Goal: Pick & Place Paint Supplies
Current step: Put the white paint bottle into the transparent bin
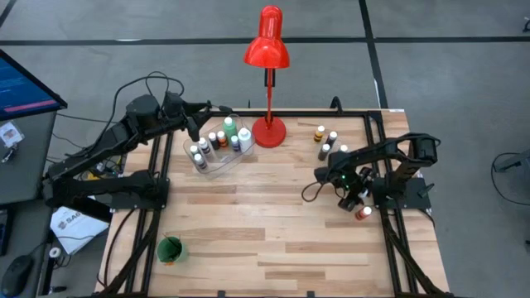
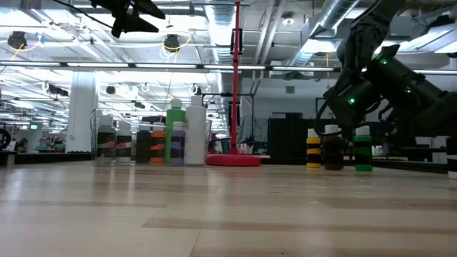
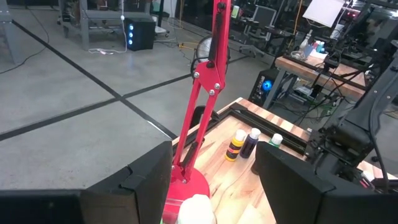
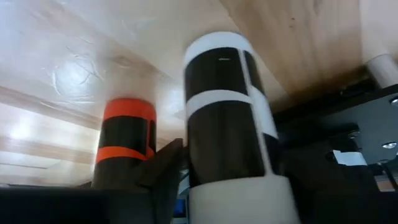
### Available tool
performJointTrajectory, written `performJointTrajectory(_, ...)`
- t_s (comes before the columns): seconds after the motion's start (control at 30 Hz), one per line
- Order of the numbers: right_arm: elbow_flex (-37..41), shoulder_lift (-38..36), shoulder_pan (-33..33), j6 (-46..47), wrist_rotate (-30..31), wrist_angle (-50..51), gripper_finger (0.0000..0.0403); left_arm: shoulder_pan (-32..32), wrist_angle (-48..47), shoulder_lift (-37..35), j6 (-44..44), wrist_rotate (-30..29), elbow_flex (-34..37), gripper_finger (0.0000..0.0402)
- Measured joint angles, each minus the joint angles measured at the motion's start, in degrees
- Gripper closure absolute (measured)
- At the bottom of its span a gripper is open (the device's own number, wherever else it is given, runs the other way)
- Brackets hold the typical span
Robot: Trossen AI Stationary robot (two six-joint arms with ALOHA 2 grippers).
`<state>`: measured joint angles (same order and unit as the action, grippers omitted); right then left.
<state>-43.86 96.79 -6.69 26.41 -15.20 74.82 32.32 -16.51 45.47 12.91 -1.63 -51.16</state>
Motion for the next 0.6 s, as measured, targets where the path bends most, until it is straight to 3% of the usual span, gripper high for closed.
performJointTrajectory(0.17, 0.0, 0.0, 0.3, 0.0, -0.2, 0.0, 0.0289, 0.0, 0.0, 0.0, 0.0, 0.0, 0.0, 0.0178)
performJointTrajectory(0.6, -5.7, -0.2, 0.3, 0.2, 0.7, -0.4, 0.0278, 0.0, 0.0, 0.0, 0.0, 0.0, 0.0, 0.0178)
